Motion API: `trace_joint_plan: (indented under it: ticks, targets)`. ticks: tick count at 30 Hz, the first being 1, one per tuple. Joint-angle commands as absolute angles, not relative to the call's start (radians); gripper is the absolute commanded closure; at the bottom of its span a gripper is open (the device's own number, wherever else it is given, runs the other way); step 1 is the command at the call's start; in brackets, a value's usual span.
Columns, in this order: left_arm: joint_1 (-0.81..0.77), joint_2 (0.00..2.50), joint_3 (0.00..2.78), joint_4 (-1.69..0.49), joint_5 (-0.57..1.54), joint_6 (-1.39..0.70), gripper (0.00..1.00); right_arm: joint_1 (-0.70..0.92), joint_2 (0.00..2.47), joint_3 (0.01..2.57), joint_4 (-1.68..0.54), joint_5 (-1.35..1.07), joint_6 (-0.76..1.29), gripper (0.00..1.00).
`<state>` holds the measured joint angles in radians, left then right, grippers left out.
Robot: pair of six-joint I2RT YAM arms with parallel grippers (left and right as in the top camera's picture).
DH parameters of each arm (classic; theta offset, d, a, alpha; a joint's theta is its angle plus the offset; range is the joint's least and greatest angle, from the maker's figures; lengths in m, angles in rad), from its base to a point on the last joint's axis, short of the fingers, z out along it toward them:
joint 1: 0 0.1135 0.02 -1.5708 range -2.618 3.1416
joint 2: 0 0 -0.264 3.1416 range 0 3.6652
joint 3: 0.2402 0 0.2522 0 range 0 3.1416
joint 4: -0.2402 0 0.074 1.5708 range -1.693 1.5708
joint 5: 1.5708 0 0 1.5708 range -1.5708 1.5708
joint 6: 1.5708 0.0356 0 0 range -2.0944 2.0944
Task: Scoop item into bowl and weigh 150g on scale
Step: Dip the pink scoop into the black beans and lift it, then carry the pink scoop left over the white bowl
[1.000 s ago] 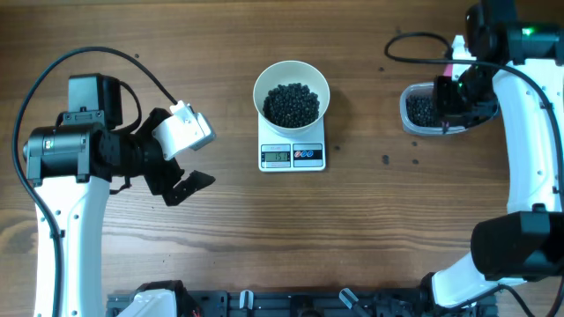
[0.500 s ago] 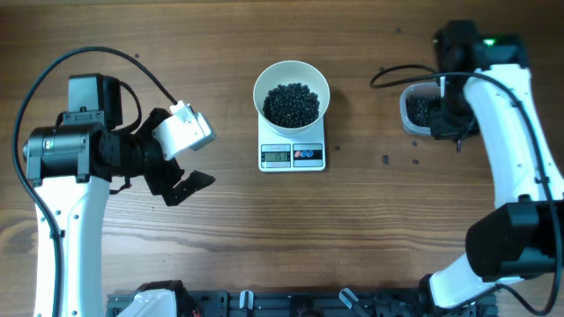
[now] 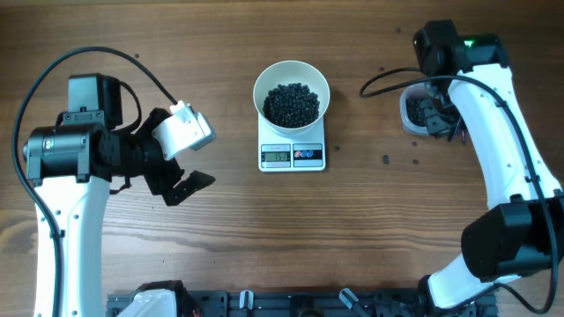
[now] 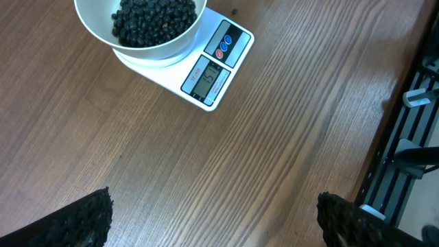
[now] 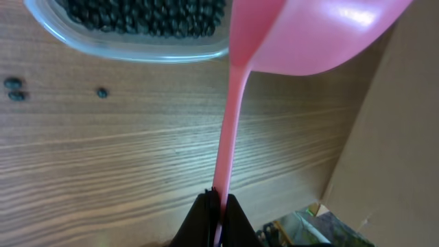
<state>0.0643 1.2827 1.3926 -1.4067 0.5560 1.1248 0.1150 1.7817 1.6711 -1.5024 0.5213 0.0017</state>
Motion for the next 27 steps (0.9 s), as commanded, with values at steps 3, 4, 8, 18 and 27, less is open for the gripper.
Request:
trace_joint_plan:
  ticks: [3, 4, 8, 18, 27]
  targets:
    - [0.068, 1.273, 1.412, -1.407, 0.578, 1.145, 0.0, 0.115, 1.796, 1.764, -1.424, -0.019, -0.109, 0.96]
    - [0.068, 1.273, 1.412, -1.407, 0.578, 1.145, 0.0, 0.115, 1.796, 1.784, -1.41, -0.082, -0.11, 0.96]
    - [0.068, 1.273, 1.412, -1.407, 0.578, 1.145, 0.0, 0.144, 1.796, 1.865, -1.358, -0.24, -0.153, 0.96]
    - [0.068, 1.273, 1.412, -1.407, 0.578, 1.145, 0.0, 0.361, 1.846, 1.873, -1.213, -0.115, -0.298, 0.96]
    - [0.068, 1.273, 1.412, -1.407, 0.578, 1.145, 0.0, 0.449, 1.95, 1.873, -1.192, -0.054, -0.372, 0.96]
